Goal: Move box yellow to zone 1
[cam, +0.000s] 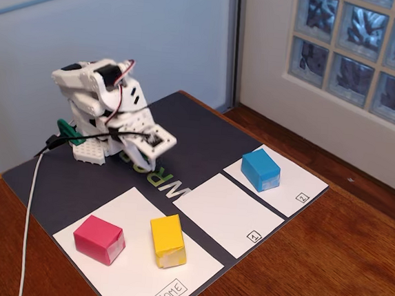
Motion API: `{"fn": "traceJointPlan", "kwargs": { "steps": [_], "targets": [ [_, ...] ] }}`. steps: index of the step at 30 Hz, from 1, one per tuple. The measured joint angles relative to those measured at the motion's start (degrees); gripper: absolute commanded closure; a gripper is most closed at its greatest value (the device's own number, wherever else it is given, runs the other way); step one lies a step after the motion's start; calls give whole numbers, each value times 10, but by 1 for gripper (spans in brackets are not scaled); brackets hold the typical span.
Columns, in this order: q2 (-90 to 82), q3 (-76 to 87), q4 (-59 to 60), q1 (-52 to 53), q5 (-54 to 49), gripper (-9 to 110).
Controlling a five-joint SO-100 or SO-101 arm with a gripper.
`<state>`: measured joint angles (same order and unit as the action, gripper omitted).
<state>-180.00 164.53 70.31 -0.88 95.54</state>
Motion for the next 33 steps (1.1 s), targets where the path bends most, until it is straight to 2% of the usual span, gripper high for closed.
{"fn": "traceJointPlan", "kwargs": {
  "steps": [9,20,27,33],
  "targets": [
    [403,-327,-11,-8,50,102],
    [746,-722,100,41,184,102],
    [917,-903,178,87,185,102],
    [1012,-994,191,98,132,100]
  ]
}}
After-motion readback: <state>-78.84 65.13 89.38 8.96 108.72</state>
